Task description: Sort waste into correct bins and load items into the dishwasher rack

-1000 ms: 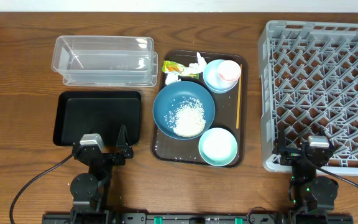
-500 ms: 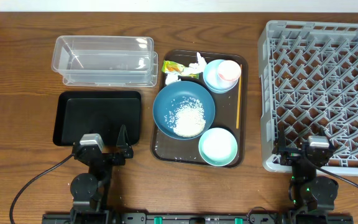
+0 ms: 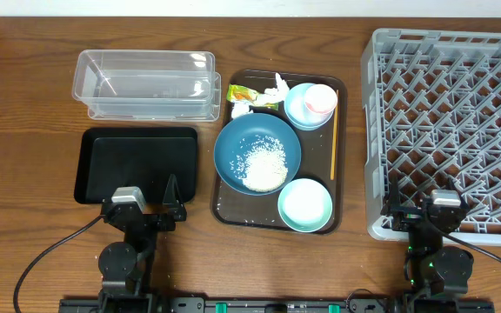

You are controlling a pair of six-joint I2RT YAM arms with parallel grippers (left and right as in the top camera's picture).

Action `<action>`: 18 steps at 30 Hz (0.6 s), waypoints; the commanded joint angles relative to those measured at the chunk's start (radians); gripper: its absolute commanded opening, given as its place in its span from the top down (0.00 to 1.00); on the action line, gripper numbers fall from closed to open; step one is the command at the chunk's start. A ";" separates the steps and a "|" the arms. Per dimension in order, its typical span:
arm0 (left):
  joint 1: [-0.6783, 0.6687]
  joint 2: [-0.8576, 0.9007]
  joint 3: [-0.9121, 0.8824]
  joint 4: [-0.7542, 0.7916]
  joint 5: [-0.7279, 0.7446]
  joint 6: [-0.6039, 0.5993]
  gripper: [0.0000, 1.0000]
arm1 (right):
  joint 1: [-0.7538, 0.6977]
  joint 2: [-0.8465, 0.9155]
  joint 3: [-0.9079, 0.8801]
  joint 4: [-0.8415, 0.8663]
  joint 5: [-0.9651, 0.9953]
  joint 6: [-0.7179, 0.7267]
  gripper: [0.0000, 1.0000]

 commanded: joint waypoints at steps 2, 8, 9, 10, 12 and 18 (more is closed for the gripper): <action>0.005 -0.006 -0.022 -0.026 -0.001 0.017 0.02 | -0.007 0.000 -0.001 -0.005 0.000 -0.008 0.01; 0.001 -0.006 -0.021 -0.006 0.153 -0.148 0.02 | -0.007 0.000 -0.001 -0.005 0.000 -0.008 0.01; 0.000 -0.006 -0.021 -0.005 0.315 -0.301 0.02 | -0.007 0.000 -0.001 -0.005 0.000 -0.008 0.01; -0.003 -0.005 -0.021 0.001 0.442 -0.414 0.02 | -0.007 0.000 -0.001 -0.005 0.000 -0.008 0.01; -0.005 -0.005 -0.021 0.000 0.651 -0.612 0.02 | -0.007 0.000 -0.001 -0.005 0.000 -0.008 0.01; -0.005 -0.005 -0.019 0.159 0.846 -0.778 0.02 | -0.007 0.000 -0.001 -0.005 0.000 -0.008 0.01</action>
